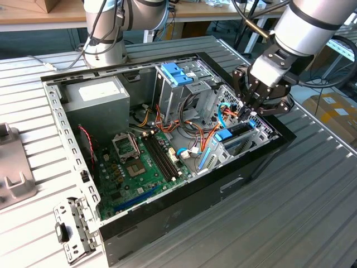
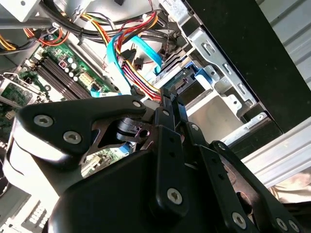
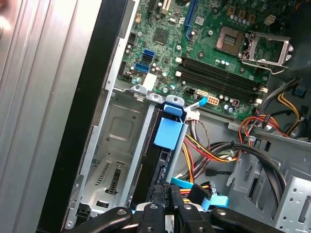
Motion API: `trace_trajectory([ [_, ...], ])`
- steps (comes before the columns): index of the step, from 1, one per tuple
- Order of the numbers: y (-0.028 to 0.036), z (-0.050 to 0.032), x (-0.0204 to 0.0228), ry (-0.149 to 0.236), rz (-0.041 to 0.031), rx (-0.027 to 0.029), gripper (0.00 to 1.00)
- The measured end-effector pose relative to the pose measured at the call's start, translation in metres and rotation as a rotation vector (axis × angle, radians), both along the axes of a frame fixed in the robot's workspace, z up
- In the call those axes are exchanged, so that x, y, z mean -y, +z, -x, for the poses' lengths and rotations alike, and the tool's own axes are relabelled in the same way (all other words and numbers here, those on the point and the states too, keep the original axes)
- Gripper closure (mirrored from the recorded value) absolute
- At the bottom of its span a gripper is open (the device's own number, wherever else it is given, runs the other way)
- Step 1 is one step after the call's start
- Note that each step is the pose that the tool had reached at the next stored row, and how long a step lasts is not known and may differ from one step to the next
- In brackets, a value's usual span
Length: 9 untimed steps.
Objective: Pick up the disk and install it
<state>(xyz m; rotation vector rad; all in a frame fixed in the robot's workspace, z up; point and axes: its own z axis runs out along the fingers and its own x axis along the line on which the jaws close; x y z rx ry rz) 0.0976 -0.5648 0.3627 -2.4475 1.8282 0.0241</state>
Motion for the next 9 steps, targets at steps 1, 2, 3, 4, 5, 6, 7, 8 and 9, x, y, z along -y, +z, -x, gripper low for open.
trace_trajectory([
  [1,-0.0001,-0.0002,0.0,-0.007,0.0,0.0,0.83],
  [2,-0.0002,-0.0003,0.0,-0.011,0.0,0.0,0.83],
  [3,-0.0003,-0.0003,0.0,-0.015,0.0,0.0,0.83],
  [4,-0.0004,-0.0005,0.0,-0.022,0.0,0.0,0.83],
  [5,-0.0005,-0.0006,0.0,-0.029,0.0,0.0,0.83],
  [6,-0.0006,-0.0007,0.0,-0.036,0.0,0.0,0.83],
  [7,-0.0007,-0.0008,0.0,-0.042,-0.0001,0.0,0.83],
  [8,-0.0008,-0.0008,0.0,-0.046,0.0,0.0,0.83],
  [9,-0.0009,-0.0009,0.0,-0.052,0.0,0.0,0.83],
])
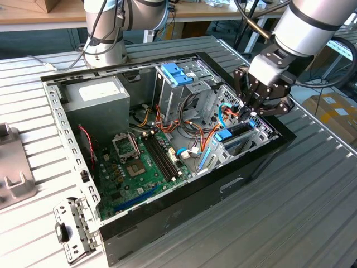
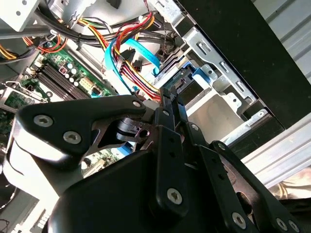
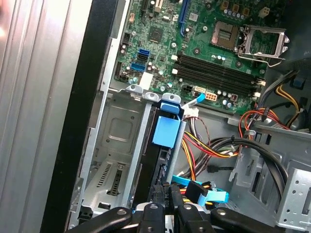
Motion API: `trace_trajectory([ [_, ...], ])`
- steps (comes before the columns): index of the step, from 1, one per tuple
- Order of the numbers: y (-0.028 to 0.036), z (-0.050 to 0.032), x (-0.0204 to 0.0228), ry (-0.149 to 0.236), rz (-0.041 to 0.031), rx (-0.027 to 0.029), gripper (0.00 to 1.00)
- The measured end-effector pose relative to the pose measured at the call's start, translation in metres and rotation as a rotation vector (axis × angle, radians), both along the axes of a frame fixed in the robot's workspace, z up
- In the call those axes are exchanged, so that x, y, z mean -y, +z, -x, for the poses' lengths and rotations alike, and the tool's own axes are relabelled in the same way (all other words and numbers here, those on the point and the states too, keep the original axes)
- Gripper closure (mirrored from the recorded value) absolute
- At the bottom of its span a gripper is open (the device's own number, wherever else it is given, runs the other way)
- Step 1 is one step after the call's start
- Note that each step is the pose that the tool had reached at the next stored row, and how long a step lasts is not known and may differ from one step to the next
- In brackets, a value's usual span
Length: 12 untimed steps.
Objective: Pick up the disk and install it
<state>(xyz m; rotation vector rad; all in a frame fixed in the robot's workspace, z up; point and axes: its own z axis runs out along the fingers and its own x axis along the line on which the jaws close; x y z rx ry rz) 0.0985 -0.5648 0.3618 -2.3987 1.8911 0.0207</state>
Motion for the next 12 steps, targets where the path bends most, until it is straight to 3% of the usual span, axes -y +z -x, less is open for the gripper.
trace_trajectory([
  [12,-0.001,-0.0006,0.0,-0.059,0.0,0.0,0.83],
])
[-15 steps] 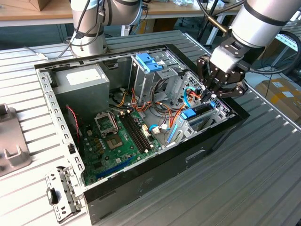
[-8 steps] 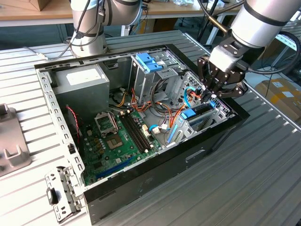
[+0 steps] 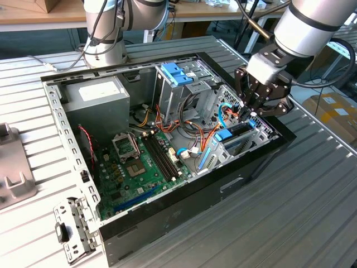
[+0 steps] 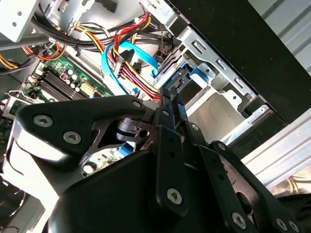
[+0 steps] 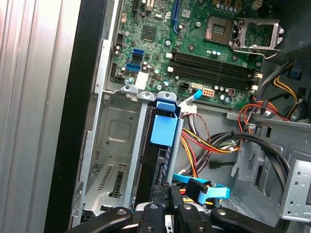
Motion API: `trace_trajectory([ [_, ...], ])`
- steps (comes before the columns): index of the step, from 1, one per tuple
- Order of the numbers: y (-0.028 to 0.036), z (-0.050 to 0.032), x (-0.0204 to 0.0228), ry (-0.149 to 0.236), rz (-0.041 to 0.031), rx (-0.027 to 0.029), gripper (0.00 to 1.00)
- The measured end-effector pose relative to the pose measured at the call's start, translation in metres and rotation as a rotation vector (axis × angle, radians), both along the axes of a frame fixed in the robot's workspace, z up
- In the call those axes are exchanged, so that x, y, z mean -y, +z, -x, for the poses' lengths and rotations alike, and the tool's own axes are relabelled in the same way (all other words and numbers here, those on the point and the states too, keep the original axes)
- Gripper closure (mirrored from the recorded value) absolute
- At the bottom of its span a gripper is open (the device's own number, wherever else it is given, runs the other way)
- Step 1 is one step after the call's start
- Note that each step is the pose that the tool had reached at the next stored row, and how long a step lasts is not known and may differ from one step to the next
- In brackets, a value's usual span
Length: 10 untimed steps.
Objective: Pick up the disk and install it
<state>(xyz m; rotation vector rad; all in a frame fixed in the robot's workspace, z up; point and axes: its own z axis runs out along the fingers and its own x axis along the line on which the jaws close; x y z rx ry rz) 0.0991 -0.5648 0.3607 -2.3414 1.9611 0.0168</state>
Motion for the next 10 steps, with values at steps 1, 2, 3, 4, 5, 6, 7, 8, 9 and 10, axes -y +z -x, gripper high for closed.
trace_trajectory([
  [1,-0.0001,0.0,0.0,-0.005,0.0,0.0,0.83],
  [2,-0.0001,-0.0001,0.0,-0.009,0.0,0.0,0.83],
  [3,-0.0003,-0.0002,0.0,-0.016,0.0001,0.0,0.83],
  [4,-0.0003,-0.0002,0.0,-0.02,0.0001,0.0,0.83],
  [5,-0.0004,-0.0003,0.0,-0.024,0.0,0.0,0.83],
  [6,-0.0006,-0.0003,0.0,-0.031,0.0,-0.0001,0.83],
  [7,-0.0007,-0.0004,0.0,-0.039,0.0,0.0,0.83],
  [8,-0.0008,-0.0004,0.0,-0.044,0.0,0.0,0.83],
  [9,-0.0008,-0.0004,0.0,-0.048,0.0001,0.0,0.83],
  [10,-0.0009,-0.0005,0.0,-0.053,0.0001,-0.0001,0.83],
])
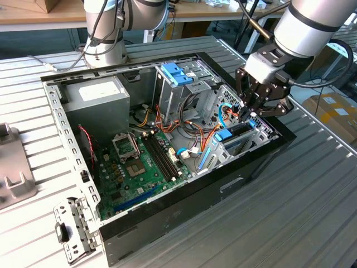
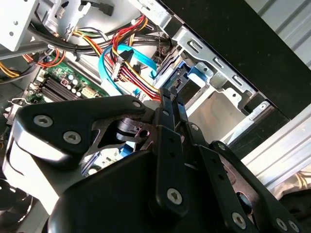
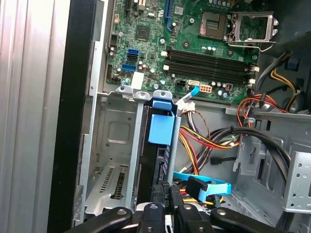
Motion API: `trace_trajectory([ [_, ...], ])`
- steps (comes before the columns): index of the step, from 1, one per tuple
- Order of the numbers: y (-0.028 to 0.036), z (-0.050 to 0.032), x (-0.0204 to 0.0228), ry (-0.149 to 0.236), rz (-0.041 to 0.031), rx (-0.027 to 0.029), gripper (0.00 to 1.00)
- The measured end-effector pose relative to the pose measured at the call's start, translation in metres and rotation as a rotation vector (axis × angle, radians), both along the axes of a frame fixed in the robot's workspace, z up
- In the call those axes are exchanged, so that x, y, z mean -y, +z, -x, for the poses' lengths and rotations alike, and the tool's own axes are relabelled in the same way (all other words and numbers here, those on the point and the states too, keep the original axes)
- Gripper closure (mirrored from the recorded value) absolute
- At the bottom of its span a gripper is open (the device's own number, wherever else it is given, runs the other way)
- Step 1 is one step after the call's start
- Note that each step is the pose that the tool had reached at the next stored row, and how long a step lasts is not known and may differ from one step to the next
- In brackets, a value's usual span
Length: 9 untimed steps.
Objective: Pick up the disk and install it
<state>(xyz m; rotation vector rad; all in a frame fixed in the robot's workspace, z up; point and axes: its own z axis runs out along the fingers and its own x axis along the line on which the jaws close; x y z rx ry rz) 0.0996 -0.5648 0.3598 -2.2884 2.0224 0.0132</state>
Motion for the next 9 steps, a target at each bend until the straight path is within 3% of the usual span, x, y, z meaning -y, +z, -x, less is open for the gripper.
trace_trajectory([
  [9,-0.0007,-0.0003,0.0,-0.043,0.0,0.0,0.83],
])
